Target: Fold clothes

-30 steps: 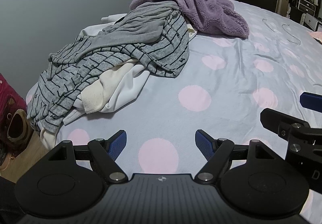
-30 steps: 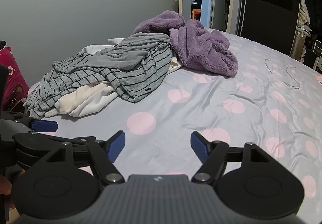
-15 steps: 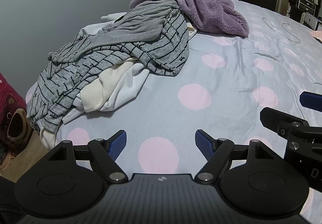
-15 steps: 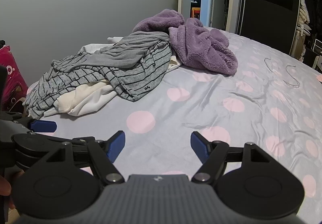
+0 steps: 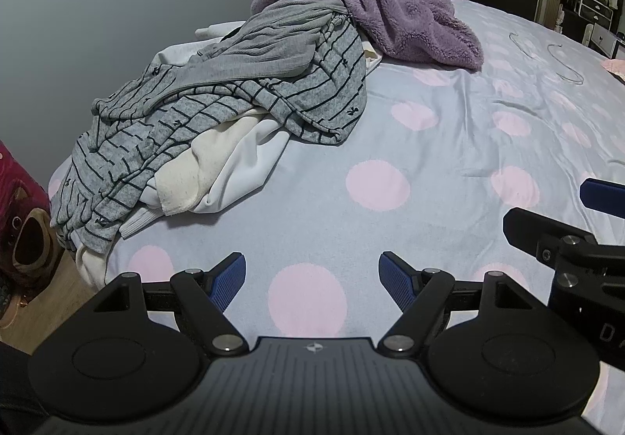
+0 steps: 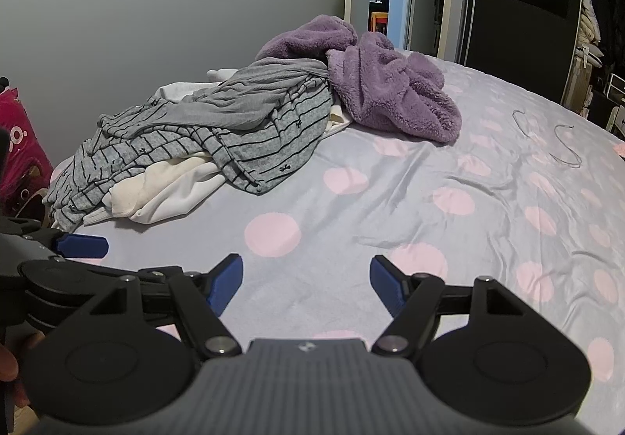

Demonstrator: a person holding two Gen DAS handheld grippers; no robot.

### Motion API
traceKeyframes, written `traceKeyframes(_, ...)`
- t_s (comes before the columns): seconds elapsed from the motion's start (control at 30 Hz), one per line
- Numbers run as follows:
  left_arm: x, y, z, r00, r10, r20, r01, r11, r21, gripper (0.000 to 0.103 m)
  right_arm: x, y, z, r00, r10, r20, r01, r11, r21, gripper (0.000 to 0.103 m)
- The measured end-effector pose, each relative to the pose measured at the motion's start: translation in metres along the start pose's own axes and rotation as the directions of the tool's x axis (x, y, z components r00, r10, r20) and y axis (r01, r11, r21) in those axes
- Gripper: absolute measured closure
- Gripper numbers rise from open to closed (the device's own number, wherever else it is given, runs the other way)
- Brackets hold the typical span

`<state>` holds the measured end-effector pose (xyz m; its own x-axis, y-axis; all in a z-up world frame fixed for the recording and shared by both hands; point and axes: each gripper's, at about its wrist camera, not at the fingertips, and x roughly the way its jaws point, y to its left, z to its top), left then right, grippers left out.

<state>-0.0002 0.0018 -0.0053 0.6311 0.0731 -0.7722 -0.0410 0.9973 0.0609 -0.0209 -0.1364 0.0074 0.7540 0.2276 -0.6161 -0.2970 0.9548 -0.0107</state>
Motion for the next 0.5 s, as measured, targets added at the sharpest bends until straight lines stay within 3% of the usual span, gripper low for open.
traceKeyframes(0.5,0.0014,-0.0025,0.0001,1.000,0.005,-0.008,-0.005,1.000,0.001,0.029,0.0031,0.0017,-0.0007,1.000,-0.005,-0.010,0.005,1.000,0.002,0.029)
